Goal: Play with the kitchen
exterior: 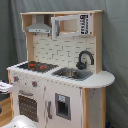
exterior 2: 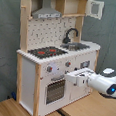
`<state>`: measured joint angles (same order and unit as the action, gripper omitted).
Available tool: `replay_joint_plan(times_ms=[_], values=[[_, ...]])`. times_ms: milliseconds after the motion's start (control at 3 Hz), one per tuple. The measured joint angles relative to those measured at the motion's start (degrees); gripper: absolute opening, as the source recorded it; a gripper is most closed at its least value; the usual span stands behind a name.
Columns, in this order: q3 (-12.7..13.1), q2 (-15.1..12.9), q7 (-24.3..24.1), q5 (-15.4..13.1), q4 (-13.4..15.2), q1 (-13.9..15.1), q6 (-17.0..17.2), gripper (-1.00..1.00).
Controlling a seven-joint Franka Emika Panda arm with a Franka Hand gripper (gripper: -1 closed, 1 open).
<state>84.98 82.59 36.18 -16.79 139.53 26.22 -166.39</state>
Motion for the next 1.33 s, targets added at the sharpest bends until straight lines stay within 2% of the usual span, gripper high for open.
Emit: replay_joint_plan(times_ms=[333,1000,1333], values=[[0.09,-0.10,0.00,0.00,-2.58,4.97,-2.28,1.00],[1.83,-1.25,0.01,0.00,-11.30,14.19,-2.89,1.00],[3.56,-2.01,0.01,0.00,-14.89,18.43,-3.63,1.00]])
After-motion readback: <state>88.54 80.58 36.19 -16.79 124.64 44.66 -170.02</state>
